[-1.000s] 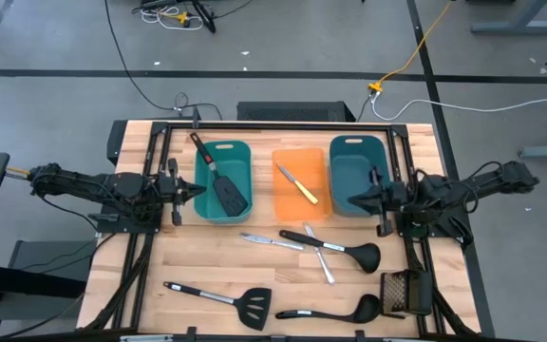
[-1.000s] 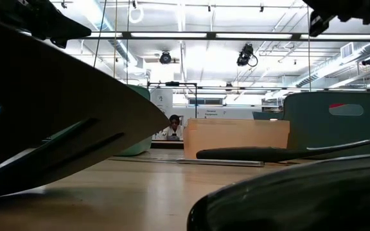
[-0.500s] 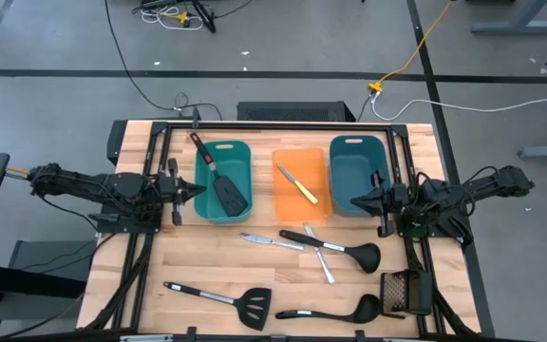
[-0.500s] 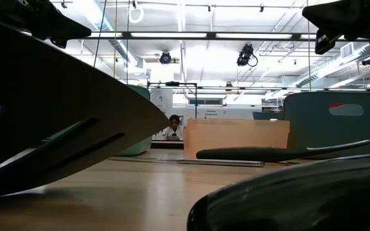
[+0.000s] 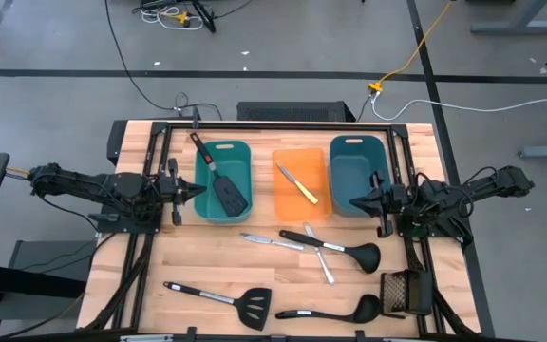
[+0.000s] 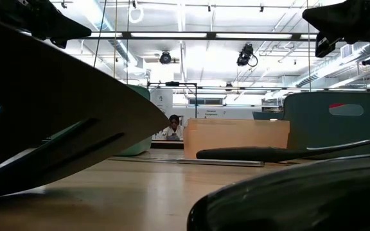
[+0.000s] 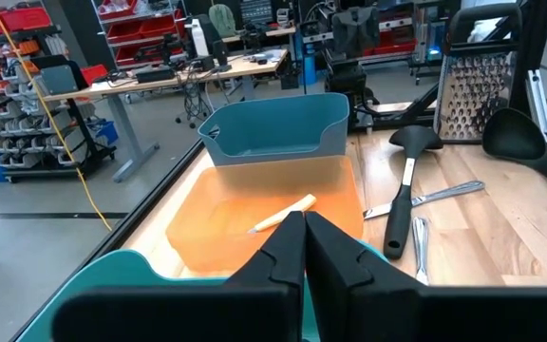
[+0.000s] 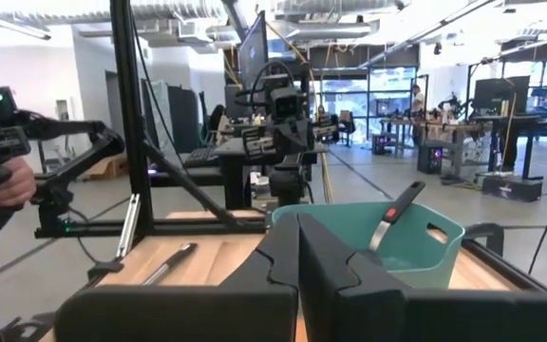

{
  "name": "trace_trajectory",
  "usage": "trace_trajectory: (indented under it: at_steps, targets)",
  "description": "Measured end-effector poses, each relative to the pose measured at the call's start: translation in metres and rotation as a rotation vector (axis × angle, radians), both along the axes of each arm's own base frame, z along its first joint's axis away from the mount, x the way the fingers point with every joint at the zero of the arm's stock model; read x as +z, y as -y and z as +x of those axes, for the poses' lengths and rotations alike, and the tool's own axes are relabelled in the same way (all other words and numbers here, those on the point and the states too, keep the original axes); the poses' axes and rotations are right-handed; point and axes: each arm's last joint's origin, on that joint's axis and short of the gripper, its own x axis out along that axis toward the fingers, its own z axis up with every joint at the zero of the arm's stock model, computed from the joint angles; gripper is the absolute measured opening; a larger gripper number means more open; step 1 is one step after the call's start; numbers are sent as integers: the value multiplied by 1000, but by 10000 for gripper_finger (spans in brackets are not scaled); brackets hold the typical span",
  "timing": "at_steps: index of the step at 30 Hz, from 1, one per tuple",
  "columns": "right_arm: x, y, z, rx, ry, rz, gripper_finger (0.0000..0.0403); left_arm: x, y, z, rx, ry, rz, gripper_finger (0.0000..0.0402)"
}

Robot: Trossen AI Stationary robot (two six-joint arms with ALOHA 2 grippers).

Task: Pick & Place Kitchen Items
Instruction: Put the top black serving spoon into the blue bin

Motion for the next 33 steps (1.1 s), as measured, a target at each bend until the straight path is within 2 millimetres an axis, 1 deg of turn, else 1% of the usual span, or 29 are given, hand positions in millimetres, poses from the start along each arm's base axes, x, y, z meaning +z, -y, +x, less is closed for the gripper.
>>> trace_trajectory:
  at_steps: [3, 6, 12, 16, 20, 24, 28, 33]
  targets:
    - [10, 1, 1, -34, -2, 25, 0, 0, 0, 0, 0, 0, 0, 8]
    - [25, 0, 5, -55, -75, 31, 0, 0, 0, 0, 0, 0, -1, 11]
    - [51, -5, 26, -86, -268, 41, 0, 0, 0, 0, 0, 0, -1, 14]
    - [65, -10, 44, -106, -405, 71, 2, 0, 0, 0, 0, 0, -1, 10]
    - [73, -18, 64, -126, -546, 76, 24, 0, 0, 0, 0, 0, -1, 9]
    - [79, -30, 83, -88, -672, 80, 39, 0, 0, 0, 0, 0, -1, 13]
    - [76, -43, 96, -89, -860, 97, 41, 0, 0, 0, 0, 0, -1, 15]
    - [64, -59, 115, -84, -1052, 125, 43, 0, 0, 0, 0, 0, -1, 10]
